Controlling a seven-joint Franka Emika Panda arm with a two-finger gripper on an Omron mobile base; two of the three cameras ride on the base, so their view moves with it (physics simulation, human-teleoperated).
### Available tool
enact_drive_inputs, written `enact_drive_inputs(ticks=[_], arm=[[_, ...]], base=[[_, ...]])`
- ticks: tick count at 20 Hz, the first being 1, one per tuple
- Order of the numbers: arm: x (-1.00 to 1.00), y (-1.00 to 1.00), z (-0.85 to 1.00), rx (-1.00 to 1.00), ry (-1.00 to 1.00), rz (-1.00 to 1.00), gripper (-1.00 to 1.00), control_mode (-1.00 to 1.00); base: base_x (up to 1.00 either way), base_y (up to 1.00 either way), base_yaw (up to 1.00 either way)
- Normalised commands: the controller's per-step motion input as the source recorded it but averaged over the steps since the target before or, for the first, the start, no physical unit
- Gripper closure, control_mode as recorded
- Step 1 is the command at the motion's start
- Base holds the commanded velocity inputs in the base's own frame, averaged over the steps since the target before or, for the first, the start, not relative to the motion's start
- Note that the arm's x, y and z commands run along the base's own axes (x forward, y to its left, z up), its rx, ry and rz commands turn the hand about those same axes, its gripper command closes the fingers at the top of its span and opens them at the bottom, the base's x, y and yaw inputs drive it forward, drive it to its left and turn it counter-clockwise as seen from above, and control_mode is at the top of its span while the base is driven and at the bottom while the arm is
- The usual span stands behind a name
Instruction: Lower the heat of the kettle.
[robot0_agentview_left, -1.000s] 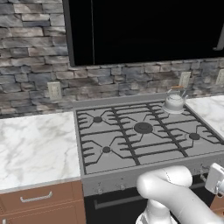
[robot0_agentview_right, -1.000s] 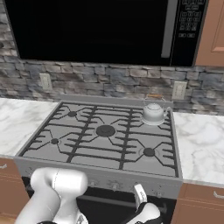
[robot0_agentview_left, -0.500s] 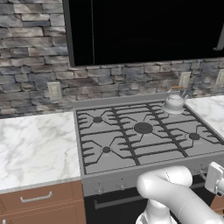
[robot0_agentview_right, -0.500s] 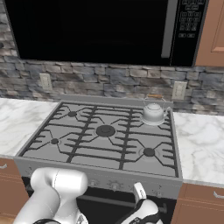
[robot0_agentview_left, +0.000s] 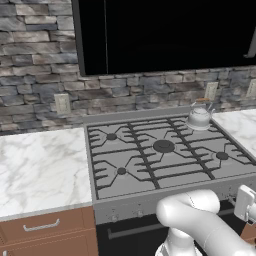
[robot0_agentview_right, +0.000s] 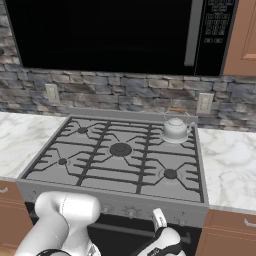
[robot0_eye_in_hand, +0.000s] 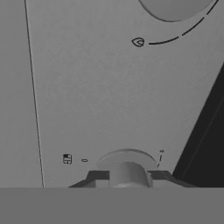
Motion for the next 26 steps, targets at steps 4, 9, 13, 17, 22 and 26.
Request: enact_drive_inputs(ticks=[4, 9, 13, 17, 22, 26], arm=[[0.0, 0.0, 0.0, 0.06, -0.03, 0.0, 1.0, -1.0], [-0.01, 0.0, 0.0, 0.14, -0.02, 0.0, 1.0, -1.0], [-0.03, 0.0, -0.01, 0.15, 0.0, -0.01, 1.0, -1.0], [-0.05, 0.0, 0.0, 0.21, 0.0, -0.02, 1.0, -1.0], [-0.12, 0.0, 0.0, 0.2, -0.01, -0.07, 1.0, -1.0], [-0.18, 0.0, 0.0, 0.22, -0.03, -0.12, 1.0, -1.0]], base=[[0.0, 0.0, 0.0], [0.0, 0.0, 0.0], [0.0, 0.0, 0.0], [0.0, 0.0, 0.0], [0.0, 0.0, 0.0], [0.0, 0.0, 0.0]])
